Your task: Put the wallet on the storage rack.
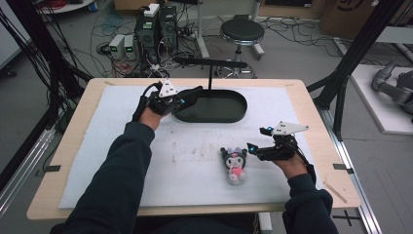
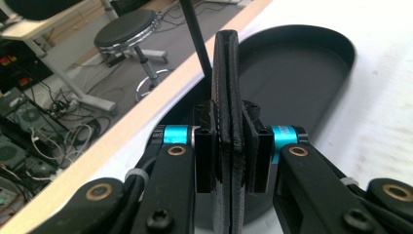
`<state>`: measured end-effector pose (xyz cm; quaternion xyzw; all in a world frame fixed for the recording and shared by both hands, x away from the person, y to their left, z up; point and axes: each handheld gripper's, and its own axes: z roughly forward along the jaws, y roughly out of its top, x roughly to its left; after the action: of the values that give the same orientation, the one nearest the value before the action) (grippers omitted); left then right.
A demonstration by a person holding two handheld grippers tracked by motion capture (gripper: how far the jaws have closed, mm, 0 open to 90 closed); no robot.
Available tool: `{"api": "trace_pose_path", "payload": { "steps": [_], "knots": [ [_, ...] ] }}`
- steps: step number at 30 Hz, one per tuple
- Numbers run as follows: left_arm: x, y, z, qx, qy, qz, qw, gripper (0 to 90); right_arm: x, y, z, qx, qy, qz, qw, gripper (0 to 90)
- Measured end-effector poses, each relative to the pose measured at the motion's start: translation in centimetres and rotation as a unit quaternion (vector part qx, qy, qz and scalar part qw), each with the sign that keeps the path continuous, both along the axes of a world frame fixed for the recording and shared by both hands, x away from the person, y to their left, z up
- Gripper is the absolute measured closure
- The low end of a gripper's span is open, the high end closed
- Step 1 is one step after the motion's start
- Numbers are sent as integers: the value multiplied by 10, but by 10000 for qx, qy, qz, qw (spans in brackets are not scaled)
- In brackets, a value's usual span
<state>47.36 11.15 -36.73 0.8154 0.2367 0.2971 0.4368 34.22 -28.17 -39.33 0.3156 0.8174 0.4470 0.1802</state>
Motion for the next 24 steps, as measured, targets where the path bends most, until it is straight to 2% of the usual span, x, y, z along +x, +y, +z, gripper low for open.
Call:
{"api": "trace_pose_path", "payload": {
  "steps": [3, 8, 11, 16, 19, 20, 21, 23, 24],
  "knots": [
    [13, -9, -2, 115, -53, 145, 9998, 777, 1, 0, 0, 9, -9, 7, 10000, 197],
    [30, -19, -15, 437, 12, 457, 9980, 777, 1, -2, -1, 9, 22, -11, 10000, 197],
    [36, -21, -21, 434, -55, 602, 9972, 778, 0, -3, -2, 45, 56, -28, 10000, 197],
    [43, -17, -26, 468, -287, 919, 9943, 780, -1, -5, -3, 90, 73, -38, 9999, 197],
    [44, -20, -29, 388, -267, 880, 9950, 778, 0, -6, -3, 117, 87, -57, 9999, 197],
    [44, -21, -30, 326, -121, 843, 9958, 770, 0, -6, -4, 116, 87, -48, 9999, 197],
    [46, -22, -33, 234, 115, 802, 9964, 727, 0, -6, -4, 107, 82, -42, 9999, 196],
    [47, -25, -40, 175, 466, 781, 9957, 556, 0, -5, -4, 97, 92, -37, 9999, 197],
    [46, -27, -43, 165, 536, 743, 9957, 526, 0, -4, -4, 85, 84, -19, 9999, 197]
  ]
}}
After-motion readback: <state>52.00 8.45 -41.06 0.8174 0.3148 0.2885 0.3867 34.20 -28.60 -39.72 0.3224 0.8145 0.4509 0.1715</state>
